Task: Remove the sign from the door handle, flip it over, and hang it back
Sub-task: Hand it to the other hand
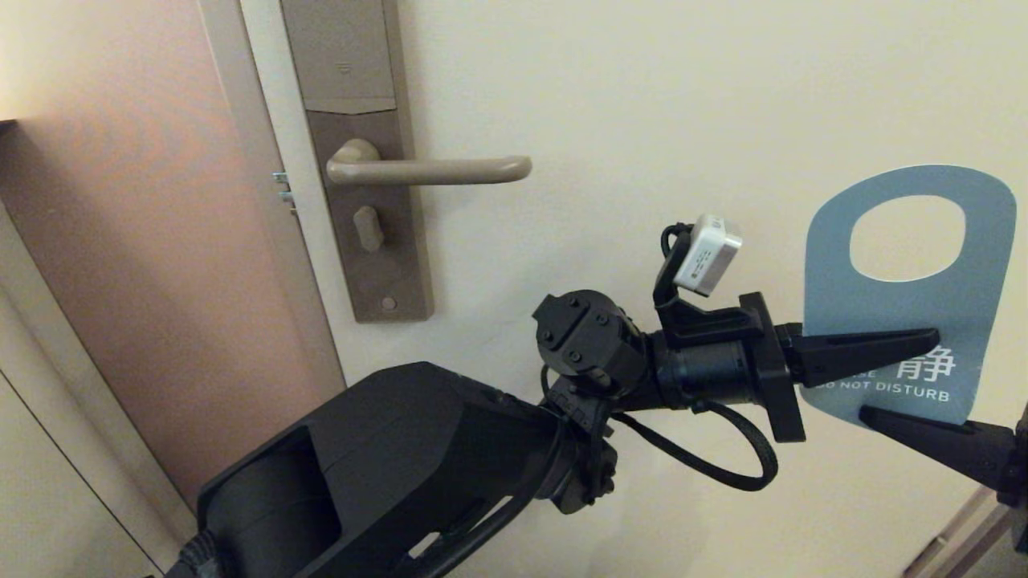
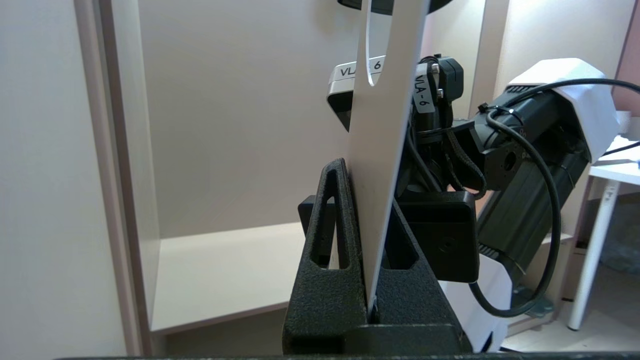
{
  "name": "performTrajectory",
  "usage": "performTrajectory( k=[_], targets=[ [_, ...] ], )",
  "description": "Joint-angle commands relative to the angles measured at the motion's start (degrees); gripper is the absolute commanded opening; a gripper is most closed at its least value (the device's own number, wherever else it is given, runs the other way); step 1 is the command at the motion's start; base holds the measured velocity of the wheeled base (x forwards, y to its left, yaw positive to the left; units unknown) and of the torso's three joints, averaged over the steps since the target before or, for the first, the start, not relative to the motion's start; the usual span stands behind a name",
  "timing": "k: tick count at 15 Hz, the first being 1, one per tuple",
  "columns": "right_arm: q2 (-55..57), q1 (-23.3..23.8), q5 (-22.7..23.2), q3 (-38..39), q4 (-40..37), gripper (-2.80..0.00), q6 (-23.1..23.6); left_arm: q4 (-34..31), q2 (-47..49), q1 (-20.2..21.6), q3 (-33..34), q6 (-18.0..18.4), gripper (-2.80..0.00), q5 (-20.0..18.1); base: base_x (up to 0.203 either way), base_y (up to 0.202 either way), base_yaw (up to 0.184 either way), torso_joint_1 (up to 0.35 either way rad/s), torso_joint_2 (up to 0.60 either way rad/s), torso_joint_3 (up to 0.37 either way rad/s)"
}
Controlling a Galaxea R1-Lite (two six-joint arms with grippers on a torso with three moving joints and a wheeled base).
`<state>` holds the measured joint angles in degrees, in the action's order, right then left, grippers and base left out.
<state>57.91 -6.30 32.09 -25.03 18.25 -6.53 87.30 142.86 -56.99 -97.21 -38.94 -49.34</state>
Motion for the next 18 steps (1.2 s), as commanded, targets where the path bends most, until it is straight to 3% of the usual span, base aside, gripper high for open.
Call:
performTrajectory(
  k=[1,18],
  targets=[
    [0.7,0.0,0.2,0.1,0.7,-2.80,-0.1,1.1,0.2,0.1,0.0,-0.2,-2.80,-0.2,0.000,0.000,0.000,0.000,0.00,0.000],
    [1.4,0.0,0.3,-0.2,0.9,-2.80,-0.1,1.1,-0.7,0.2,0.2,2.0,-2.80,1.2,0.000,0.000,0.000,0.000,0.00,0.000]
  ],
)
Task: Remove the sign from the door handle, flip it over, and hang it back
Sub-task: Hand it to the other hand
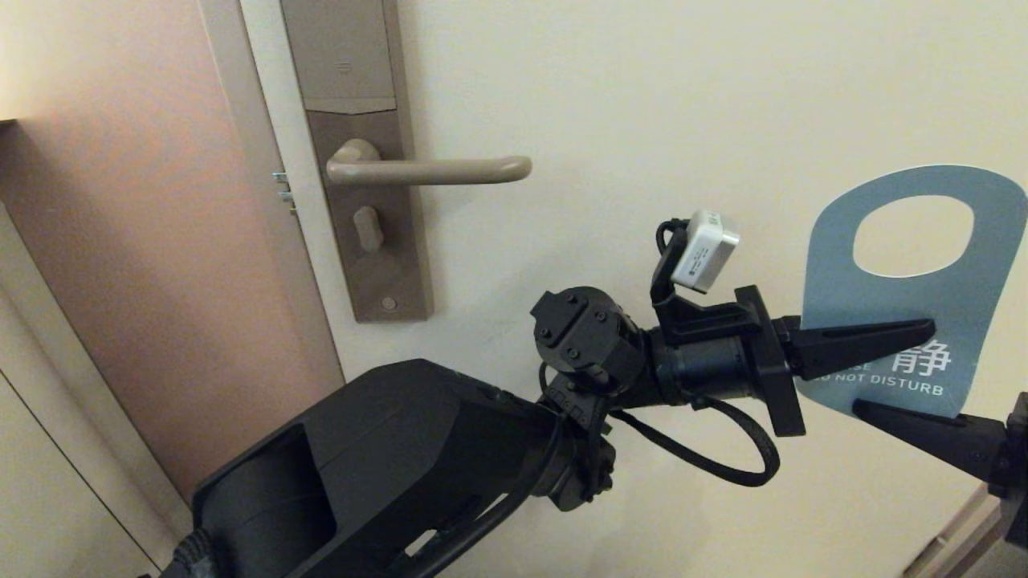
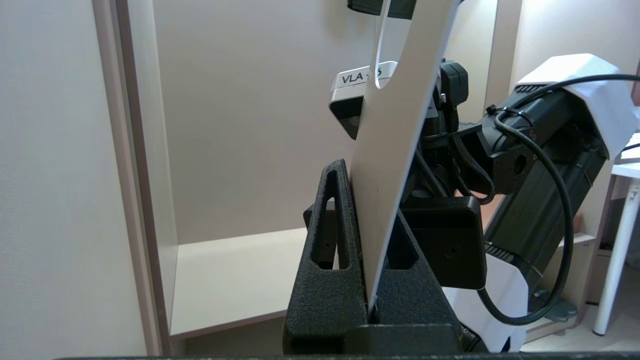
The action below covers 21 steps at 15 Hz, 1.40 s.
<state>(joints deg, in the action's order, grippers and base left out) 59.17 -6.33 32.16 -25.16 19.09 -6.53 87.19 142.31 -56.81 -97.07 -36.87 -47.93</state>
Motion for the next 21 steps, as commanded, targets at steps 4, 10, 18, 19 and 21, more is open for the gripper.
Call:
performTrajectory(
  k=[4,10,18,19,21],
  targets=[
    [0.2,0.0,0.2,0.1,0.1,-2.80,-0.1,1.2,-0.1,0.0,0.2,0.7,-2.80,-0.2,0.000,0.000,0.000,0.000,0.00,0.000],
    [0.2,0.0,0.2,0.2,0.1,-2.80,-0.1,1.2,-0.1,0.0,0.7,1.3,0.00,-0.1,0.000,0.000,0.000,0.000,0.00,0.000],
    [0.5,0.0,0.2,0.6,0.1,-2.80,-0.1,1.2,-4.6,0.0,8.8,1.4,0.00,0.0,0.000,0.000,0.000,0.000,0.00,0.000],
    [0.5,0.0,0.2,0.6,0.1,-2.80,-0.1,1.2,-5.7,0.0,10.6,1.4,0.00,-0.1,0.000,0.000,0.000,0.000,0.00,0.000],
    [0.5,0.0,0.2,0.6,0.1,-2.80,-0.1,1.2,-7.7,0.4,13.7,1.5,0.00,-0.1,0.000,0.000,0.000,0.000,0.00,0.000]
  ],
)
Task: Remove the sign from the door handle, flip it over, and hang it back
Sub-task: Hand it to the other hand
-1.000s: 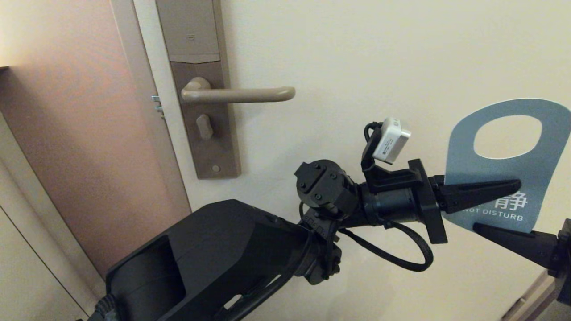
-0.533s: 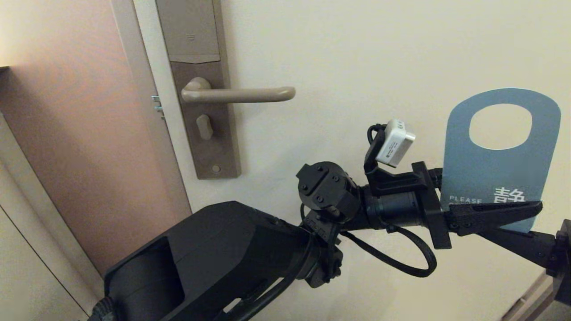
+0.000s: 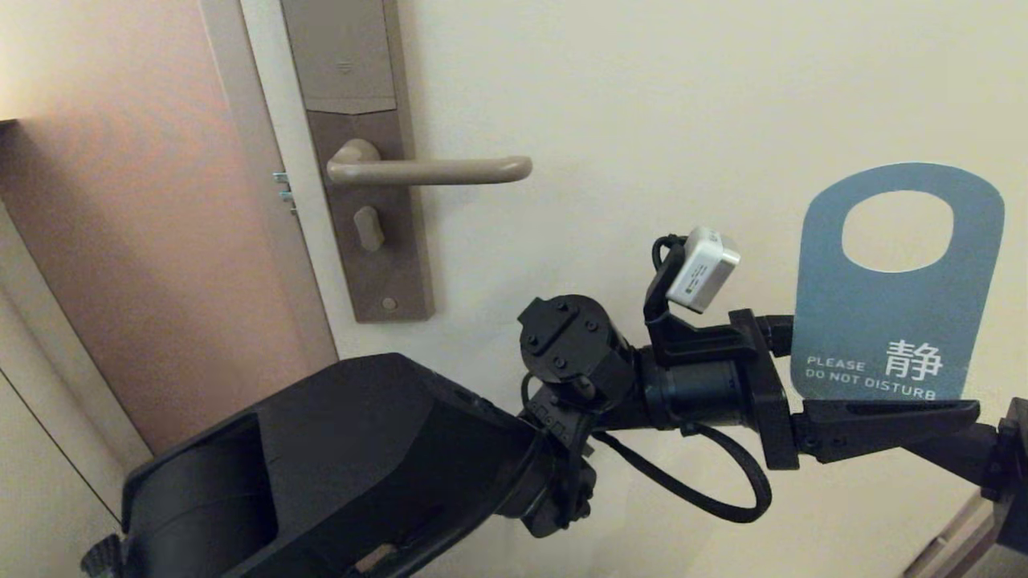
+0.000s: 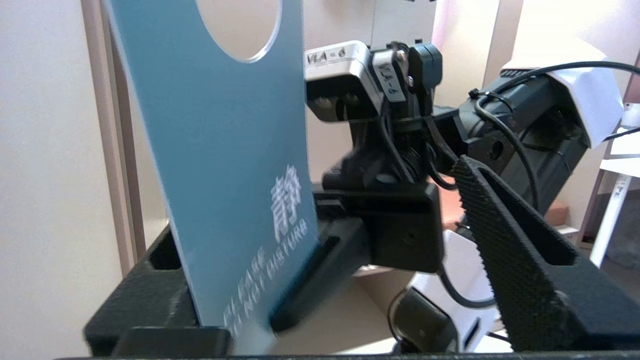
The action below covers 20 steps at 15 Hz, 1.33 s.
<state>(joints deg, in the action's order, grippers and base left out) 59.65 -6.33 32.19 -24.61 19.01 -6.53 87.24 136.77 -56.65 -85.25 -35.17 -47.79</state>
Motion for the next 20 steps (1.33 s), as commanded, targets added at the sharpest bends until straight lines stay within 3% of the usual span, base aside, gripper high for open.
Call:
performTrajectory(
  k=[1,9,20],
  targets=[
    [0.0,0.0,0.2,0.0,0.1,-2.80,-0.1,1.2,-2.9,0.7,2.7,-0.1,0.00,-0.3,0.000,0.000,0.000,0.000,0.00,0.000],
    [-0.1,0.0,0.1,0.4,0.1,-2.80,0.0,1.2,-12.1,1.7,16.8,0.0,0.00,-0.2,0.000,0.000,0.000,0.000,0.00,0.000],
    [-2.5,0.0,0.1,3.0,0.1,-2.80,0.4,1.2,-27.3,0.2,37.2,0.0,0.00,0.0,0.000,0.000,0.000,0.000,0.00,0.000]
  ],
)
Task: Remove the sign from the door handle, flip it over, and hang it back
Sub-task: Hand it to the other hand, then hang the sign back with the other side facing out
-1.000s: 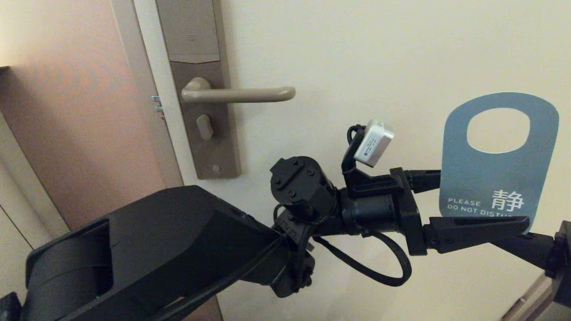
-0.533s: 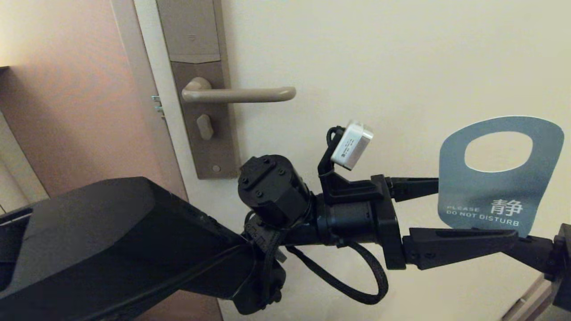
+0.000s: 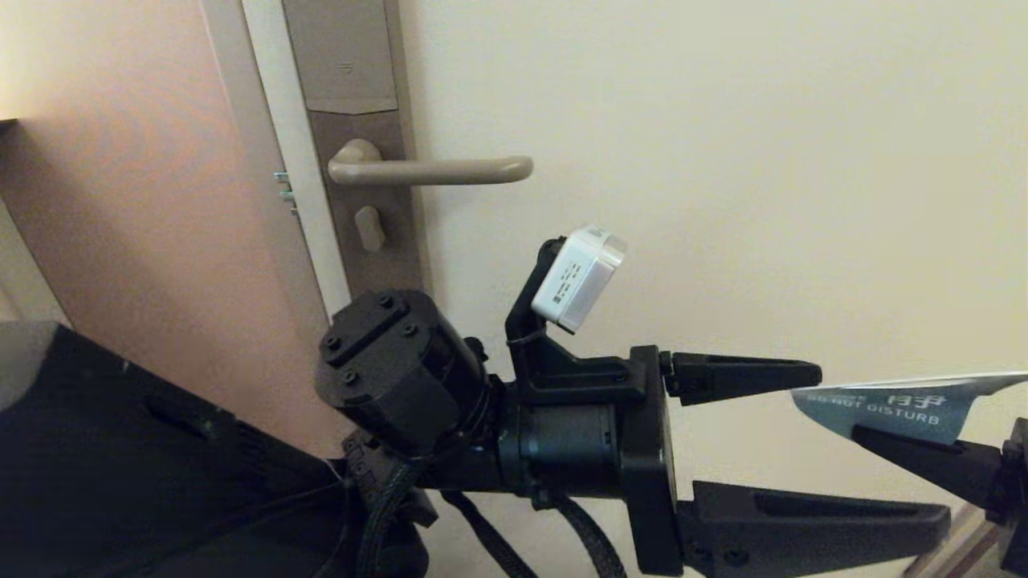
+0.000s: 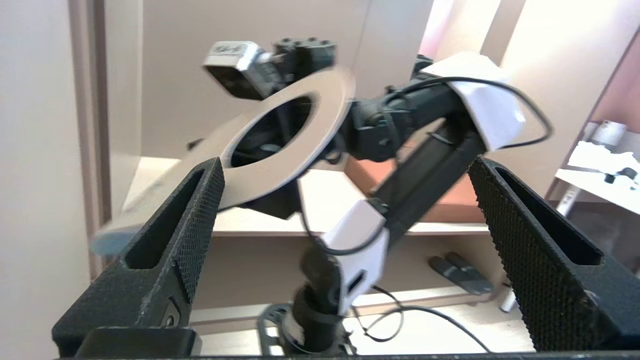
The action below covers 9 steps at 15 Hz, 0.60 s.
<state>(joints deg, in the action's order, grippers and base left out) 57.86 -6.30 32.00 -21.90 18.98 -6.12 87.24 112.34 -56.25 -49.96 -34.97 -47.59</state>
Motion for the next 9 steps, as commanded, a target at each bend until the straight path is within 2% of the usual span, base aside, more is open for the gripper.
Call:
performTrajectory(
  k=[1,4,7,9],
  targets=[
    [-1.2,0.0,0.3,0.7,0.1,-2.80,0.0,1.2,-4.2,-0.3,3.2,-0.2,0.00,0.0,0.000,0.000,0.000,0.000,0.00,0.000],
    [-2.3,0.0,0.2,1.5,0.1,-2.80,0.0,1.2,-7.3,-0.3,6.9,0.2,0.00,1.5,0.000,0.000,0.000,0.000,0.00,0.000],
    [-3.0,0.0,0.2,1.6,0.1,-2.80,0.0,1.2,-8.5,-0.3,10.0,3.3,0.00,3.1,0.000,0.000,0.000,0.000,0.00,0.000],
    [-3.4,0.0,0.1,2.0,0.1,-2.80,0.0,1.2,-9.5,0.1,10.9,3.7,0.00,3.8,0.000,0.000,0.000,0.000,0.00,0.000]
  ],
)
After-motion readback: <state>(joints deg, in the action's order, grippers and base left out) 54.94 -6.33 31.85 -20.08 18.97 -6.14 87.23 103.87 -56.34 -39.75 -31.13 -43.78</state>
